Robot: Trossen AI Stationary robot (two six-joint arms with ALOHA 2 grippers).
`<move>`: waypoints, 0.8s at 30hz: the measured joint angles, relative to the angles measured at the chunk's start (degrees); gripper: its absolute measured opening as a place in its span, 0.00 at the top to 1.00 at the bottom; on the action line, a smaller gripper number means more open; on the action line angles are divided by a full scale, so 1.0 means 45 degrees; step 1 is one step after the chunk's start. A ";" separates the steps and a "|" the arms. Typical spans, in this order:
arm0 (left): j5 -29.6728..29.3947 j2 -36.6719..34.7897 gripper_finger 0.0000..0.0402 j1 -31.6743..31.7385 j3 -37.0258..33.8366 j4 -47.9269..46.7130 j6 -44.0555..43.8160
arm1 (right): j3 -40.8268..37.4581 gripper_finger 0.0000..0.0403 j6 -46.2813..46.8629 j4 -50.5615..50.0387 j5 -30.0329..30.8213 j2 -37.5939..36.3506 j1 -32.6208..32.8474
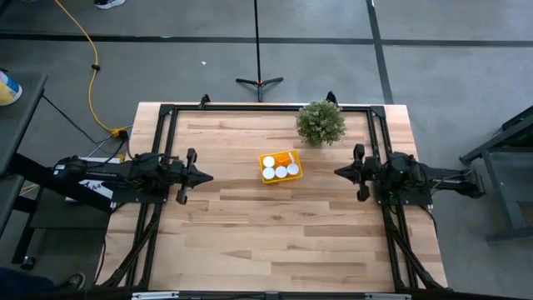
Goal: Pick and place pill bottles into a basket
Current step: Return to Home Position
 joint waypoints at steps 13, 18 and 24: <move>-0.0224 -0.1911 0.94 0.0000 -0.0005 -0.2161 -0.0273 | 0.0032 1.00 -0.0124 -0.0138 -0.0011 -0.0053 0.0002; -0.0236 -0.1979 0.91 0.0000 -0.0005 -0.2011 -0.0223 | 0.0032 1.00 -0.0283 -0.0143 -0.0026 -0.0047 0.0005; -0.0076 -0.1974 0.89 0.0000 -0.0005 -0.2132 0.0308 | 0.0032 1.00 -0.0326 -0.0113 0.0157 -0.0047 0.0005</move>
